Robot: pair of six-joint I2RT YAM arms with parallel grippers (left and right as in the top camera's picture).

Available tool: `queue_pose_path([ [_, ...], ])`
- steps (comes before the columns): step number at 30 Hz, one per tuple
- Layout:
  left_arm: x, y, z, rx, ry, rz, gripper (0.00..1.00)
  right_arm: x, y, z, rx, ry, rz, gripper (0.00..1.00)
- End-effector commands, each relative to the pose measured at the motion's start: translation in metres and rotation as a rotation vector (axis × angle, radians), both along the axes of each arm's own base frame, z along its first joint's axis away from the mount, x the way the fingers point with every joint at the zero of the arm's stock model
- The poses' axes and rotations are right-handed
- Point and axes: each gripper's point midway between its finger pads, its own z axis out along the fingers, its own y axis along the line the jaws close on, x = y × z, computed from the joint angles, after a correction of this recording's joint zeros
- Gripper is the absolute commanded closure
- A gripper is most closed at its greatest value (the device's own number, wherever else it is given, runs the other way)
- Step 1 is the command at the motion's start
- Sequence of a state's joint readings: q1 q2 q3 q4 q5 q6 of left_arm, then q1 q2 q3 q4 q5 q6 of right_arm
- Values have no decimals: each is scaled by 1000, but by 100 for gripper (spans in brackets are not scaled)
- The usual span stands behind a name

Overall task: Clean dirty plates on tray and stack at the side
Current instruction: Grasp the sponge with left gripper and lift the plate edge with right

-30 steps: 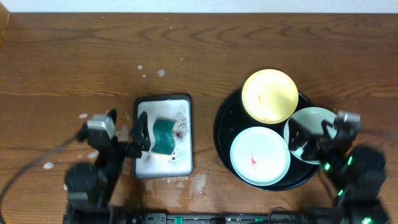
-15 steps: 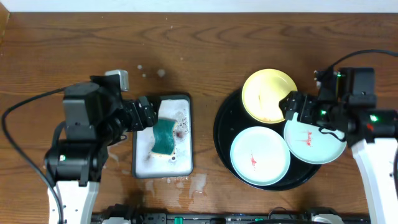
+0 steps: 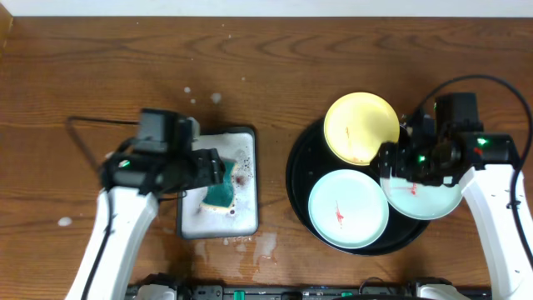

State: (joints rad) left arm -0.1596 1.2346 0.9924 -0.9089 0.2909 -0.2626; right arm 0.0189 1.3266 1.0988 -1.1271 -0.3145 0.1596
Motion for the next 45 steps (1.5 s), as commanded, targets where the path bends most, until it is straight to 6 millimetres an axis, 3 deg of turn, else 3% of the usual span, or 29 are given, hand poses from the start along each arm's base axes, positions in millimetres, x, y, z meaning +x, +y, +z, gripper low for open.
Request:
queue_pose_path([
  [1,1,6,-34,127,69,13,29,-11,3,-14,5,40,20,28],
  [3,3,13,-55,201,119,29,30,-13,3,-19,4,49,20,38],
  [4,3,18,-64,233,145,48,30,-14,3,-20,3,50,28,38],
  [5,5,20,-70,246,163,52,30,-14,3,-20,1,51,33,34],
  [7,8,16,-86,238,201,45,34,-16,3,-20,2,55,34,4],
  [8,8,10,-94,214,221,23,37,-16,3,-20,2,57,34,1],
  [10,8,-2,-109,173,260,-15,51,-16,3,-20,-3,48,56,3],
  [15,7,-8,-141,188,329,-38,67,-15,2,-21,-7,44,61,9],
  [19,9,-7,-147,193,335,-36,92,-19,2,-26,-7,61,61,11],
  [23,15,-9,-128,186,308,-35,93,-25,1,-40,-10,82,61,17],
  [28,26,-12,-82,165,225,-32,93,-25,0,-65,-14,92,33,33],
  [32,24,-16,-46,136,158,-37,93,-28,-16,-85,-103,159,-43,38],
  [35,16,-22,-27,87,125,-49,93,-36,-16,-99,-102,230,-40,43],
  [40,9,-33,-8,16,87,-72,93,-55,-16,-129,-106,360,-69,54],
  [45,4,-43,-5,9,79,-110,92,-60,-15,-154,-104,404,-88,69],
])
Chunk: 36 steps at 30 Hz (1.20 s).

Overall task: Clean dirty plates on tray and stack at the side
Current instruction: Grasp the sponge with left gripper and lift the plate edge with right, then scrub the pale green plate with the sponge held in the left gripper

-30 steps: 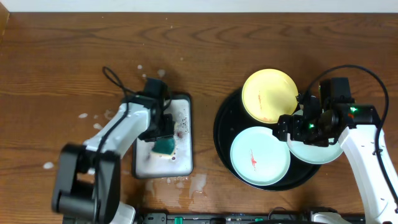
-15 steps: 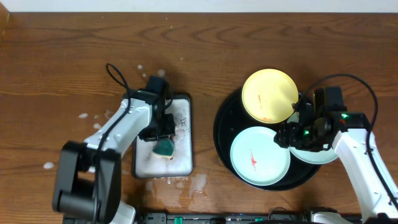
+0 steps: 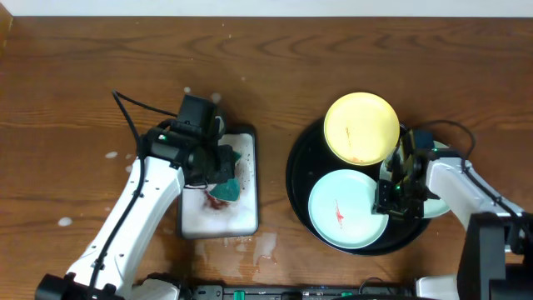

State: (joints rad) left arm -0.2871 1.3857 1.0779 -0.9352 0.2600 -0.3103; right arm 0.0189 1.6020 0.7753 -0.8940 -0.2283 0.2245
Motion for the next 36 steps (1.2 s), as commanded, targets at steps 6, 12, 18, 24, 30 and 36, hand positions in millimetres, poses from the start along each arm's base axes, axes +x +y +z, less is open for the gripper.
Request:
queue_pose_path([
  [6,-3,-41,13,-92,-40,-94,92,24,14,-15,68,-95,-31,93],
  [12,4,-76,23,-160,-99,-87,93,42,17,-15,85,-156,-84,99],
  [18,13,-127,27,-253,-155,-100,92,46,17,-14,81,-151,-153,99],
  [24,17,-181,-1,-306,-144,-139,93,51,10,-16,42,-200,-64,80],
  [30,26,-222,-37,-349,-145,-176,93,66,8,-16,33,-278,15,96],
  [36,12,-224,-93,-313,13,-168,93,66,7,-16,29,-280,14,99],
])
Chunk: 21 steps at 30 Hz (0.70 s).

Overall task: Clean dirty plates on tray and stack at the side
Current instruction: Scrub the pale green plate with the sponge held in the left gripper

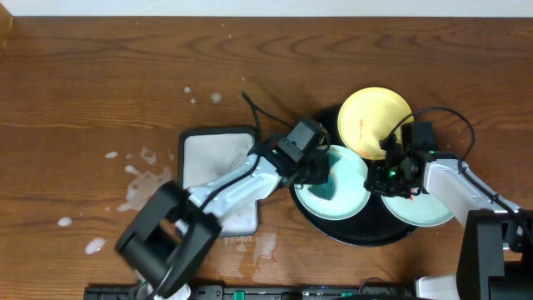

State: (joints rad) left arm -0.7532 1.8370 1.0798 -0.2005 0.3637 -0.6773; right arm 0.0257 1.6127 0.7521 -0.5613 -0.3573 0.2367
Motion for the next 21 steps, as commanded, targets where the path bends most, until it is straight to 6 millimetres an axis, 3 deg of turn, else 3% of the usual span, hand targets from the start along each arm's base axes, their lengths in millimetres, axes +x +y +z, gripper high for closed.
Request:
queue_pose_path([
  [1,-9,-4,-19,-3,98,-2,93,-2,-17,-15,-109,11,4,99],
  [4,-21,12,-41,76,186,28,93,-2,-19,-15,-122,13,2,99],
  [7,-25,42,-53,223,207,89,93,-3,-19,-16,-122,14,2,99],
  [12,-5,84,-43,471,118,156,92,-3,-19,-16,-123,18,2,99],
  [16,18,78,-21,481,32,150,93,-4,-19,-16,-123,18,2,99],
  [21,22,36,-13,312,29,104,93,-4,-19,-16,-123,19,2,99],
])
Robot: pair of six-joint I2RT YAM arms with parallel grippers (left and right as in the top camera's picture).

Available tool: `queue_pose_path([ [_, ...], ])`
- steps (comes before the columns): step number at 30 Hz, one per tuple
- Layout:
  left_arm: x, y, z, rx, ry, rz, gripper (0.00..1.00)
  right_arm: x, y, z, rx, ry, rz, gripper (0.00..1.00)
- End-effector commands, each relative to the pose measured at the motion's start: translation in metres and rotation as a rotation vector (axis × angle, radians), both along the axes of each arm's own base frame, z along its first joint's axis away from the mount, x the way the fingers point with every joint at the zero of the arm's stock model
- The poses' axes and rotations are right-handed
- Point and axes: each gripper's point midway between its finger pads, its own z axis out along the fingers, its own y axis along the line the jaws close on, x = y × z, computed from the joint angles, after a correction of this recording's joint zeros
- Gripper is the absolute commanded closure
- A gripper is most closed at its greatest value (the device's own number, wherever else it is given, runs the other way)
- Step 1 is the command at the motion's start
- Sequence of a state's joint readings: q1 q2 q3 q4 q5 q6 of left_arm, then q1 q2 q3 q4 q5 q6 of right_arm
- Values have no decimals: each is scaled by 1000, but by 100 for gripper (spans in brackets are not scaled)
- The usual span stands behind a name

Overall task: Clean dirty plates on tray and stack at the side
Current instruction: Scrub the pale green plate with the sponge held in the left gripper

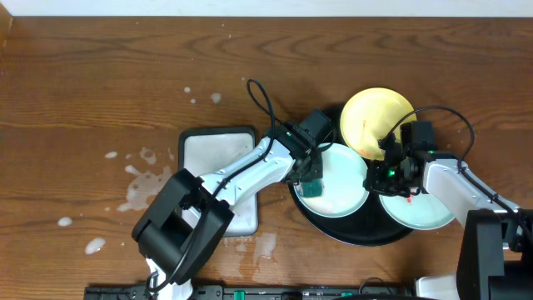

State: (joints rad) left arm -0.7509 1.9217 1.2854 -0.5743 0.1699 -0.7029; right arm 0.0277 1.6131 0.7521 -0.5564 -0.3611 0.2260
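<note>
A black round tray (354, 233) holds a light teal plate (343, 179). A yellow plate (375, 117) with a red smear leans at the tray's back, and a second teal plate (425, 212) sits at its right. My left gripper (312, 179) is shut on a teal sponge (311, 189) and presses it on the left part of the middle teal plate. At that plate's right rim my right gripper (383, 172) appears shut on the rim. No red mark shows on the bare part of the middle plate.
A white rectangular wash tray (212, 158) lies left of the black tray, under my left arm. Soapy water spots (137, 179) dot the wood at the left and near the front edge. A black cable (260, 98) loops above my left wrist.
My left gripper and the sponge have shifted from the middle of the teal plate toward its left edge. The right gripper stays at the plate's right rim.
At first my left gripper held the sponge over the white wash tray and my right gripper hovered over the right teal plate. Then the sponge was down in the wash tray, with the right gripper at the red-stained middle plate. After that the sponge was on that plate, whose stain no longer shows.
</note>
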Motion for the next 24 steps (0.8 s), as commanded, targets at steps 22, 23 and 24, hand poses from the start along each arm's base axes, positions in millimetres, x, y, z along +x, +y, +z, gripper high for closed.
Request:
queue_pose_path([
  [22,-55,-89,-41,-209,159,-203,93,-6,-21,-16,-125,32,-10,99],
  [23,-48,-75,-46,-152,149,-171,92,-6,-21,-16,-125,34,-10,99],
  [24,-43,-62,-51,-99,141,-144,93,-7,-21,-16,-126,36,-10,99],
])
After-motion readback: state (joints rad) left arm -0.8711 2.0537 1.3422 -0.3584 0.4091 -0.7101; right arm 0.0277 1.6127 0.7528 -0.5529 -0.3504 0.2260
